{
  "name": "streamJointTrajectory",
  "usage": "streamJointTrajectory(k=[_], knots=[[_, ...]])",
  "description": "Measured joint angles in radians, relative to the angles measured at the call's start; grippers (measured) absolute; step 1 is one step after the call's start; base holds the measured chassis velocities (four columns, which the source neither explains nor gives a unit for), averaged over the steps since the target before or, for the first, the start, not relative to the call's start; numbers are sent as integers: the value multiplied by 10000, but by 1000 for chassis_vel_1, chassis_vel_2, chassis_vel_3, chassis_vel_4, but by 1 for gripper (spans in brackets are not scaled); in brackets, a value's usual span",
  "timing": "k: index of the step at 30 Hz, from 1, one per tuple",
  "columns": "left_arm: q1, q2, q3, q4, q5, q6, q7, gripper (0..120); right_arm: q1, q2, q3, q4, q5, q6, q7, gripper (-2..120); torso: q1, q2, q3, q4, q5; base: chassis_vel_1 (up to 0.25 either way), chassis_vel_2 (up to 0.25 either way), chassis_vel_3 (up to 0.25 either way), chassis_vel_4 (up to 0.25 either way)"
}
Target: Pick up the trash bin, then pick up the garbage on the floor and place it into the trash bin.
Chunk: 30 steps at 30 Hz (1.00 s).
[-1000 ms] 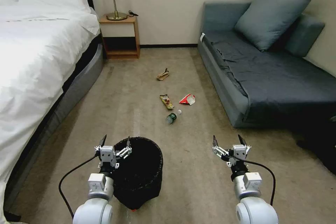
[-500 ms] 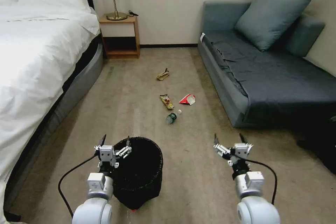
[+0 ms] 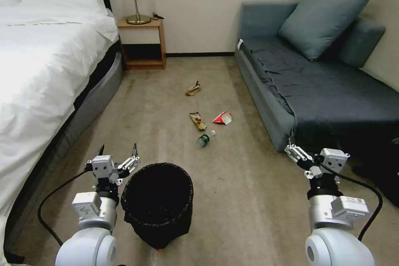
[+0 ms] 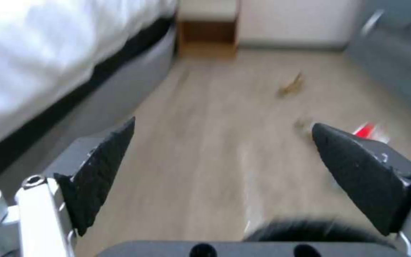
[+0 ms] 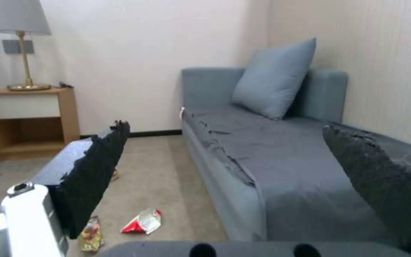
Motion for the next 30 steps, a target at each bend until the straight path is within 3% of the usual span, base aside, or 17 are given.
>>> streamJointTrajectory(k=[2,3,4,7,13,21,30], knots=[[-18,208,25,-200,-860,1409,-668,100,3,-19,-3,20,12,-23,11,100,0,0,0,0,-1,0,0,0,0],[-18,208,25,-200,-860,1409,-668,100,3,-19,-3,20,12,-23,11,100,0,0,0,0,-1,0,0,0,0],[-64,307,37,-280,-1272,1995,-954,100,12,-20,-9,32,15,-32,12,100,0,0,0,0,0,0,0,0,0],[-263,551,65,-296,-1852,2853,-1324,100,77,-27,-10,57,38,-57,13,100,-1,1,0,-1,-1,0,0,0,0],[-557,810,153,140,-2148,3027,-1515,100,220,-64,15,69,140,-117,22,100,0,0,0,-1,-1,0,0,0,0],[-805,899,286,1592,-2387,2980,-1674,100,604,-111,7,-211,236,-225,28,100,0,0,0,0,-1,0,0,0,0],[-686,1219,653,1873,-3314,2932,-2175,99,635,-51,-4,-172,235,-245,28,100,0,0,0,-1,0,0,0,0,0]])
